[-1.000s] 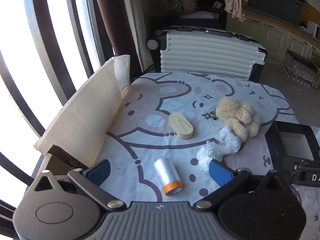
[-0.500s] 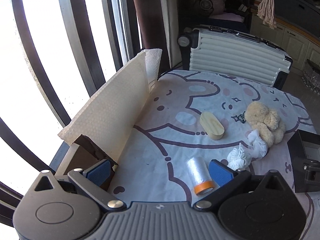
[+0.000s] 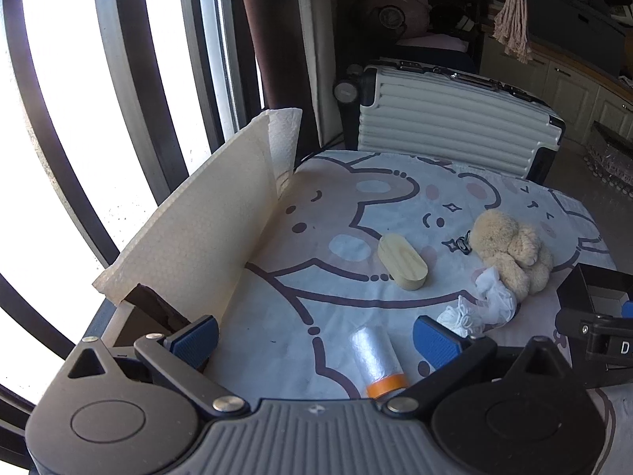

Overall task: Organize objects
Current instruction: 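Move the left tool toward the clear film roll while the right tool approaches the brown tape roll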

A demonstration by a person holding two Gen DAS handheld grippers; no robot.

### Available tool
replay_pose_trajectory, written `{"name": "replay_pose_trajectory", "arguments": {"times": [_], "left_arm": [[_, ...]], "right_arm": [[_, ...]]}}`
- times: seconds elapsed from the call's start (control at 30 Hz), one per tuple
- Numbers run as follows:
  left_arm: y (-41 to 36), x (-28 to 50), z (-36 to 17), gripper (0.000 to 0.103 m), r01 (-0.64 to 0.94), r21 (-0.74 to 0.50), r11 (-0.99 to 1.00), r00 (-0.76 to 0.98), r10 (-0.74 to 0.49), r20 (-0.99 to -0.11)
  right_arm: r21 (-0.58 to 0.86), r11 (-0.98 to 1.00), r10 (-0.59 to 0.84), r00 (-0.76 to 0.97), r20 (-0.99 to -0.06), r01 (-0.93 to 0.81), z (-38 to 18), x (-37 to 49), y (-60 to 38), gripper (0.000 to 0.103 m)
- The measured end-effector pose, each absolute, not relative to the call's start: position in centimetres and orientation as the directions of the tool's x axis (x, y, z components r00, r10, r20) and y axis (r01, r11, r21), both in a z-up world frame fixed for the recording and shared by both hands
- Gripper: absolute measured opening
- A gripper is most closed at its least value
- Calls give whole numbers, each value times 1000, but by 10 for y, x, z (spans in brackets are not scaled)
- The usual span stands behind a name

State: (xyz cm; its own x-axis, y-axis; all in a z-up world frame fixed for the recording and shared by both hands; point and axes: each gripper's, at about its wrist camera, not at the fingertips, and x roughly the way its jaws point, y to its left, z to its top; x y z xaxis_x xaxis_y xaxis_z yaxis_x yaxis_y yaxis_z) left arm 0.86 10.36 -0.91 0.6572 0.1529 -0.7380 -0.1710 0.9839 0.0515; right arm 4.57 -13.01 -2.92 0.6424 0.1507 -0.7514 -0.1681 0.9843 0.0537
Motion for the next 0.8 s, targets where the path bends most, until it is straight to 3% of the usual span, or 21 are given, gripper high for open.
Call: {"name": "replay_pose_trajectory", "arguments": {"times": [0.8], "left_arm": [[101,93,-88,103,-131,32,991,531,97,-842]], "right_arm": [[35,980,136,530,-837,-195,-104,123,-119,103]]}}
